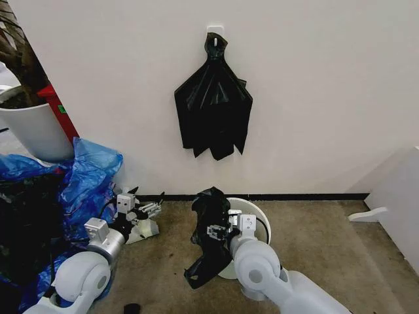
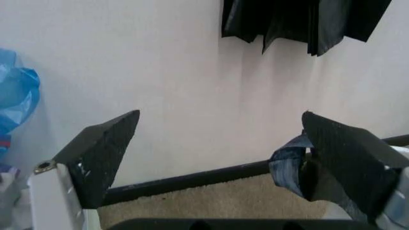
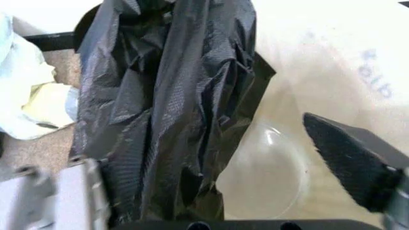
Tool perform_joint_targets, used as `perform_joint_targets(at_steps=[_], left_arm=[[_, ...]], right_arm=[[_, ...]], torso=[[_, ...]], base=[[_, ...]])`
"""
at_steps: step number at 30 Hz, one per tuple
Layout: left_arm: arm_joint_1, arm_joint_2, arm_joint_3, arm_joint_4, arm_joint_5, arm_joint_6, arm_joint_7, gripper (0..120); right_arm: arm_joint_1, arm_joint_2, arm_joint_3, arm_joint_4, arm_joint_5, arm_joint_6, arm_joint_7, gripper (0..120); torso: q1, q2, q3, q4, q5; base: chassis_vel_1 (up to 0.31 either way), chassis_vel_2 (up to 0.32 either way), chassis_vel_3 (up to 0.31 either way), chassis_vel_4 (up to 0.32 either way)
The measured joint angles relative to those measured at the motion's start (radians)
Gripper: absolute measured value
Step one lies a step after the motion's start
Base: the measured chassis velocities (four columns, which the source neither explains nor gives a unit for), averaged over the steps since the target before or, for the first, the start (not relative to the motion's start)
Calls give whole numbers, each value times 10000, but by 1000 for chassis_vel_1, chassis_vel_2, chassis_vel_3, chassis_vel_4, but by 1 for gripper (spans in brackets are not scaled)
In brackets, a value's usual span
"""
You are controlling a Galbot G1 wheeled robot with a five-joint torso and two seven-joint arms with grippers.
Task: Place the garbage bag over the trash bin.
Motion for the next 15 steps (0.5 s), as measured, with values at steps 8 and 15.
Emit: perform_joint_targets(at_steps=[8, 15], left_arm=[[-39, -3, 26, 43, -13, -66, 35, 100], [-162, -30, 91, 145, -12, -103, 38, 100]], right_arm=[[-50, -163, 152, -1, 0, 4, -24, 56], [-79, -43, 262, -220, 18, 28, -354, 30]], torso=[[0, 0, 0, 0, 0], [0, 0, 0, 0, -1]], base=[[0, 0, 0, 0], [0, 0, 0, 0]])
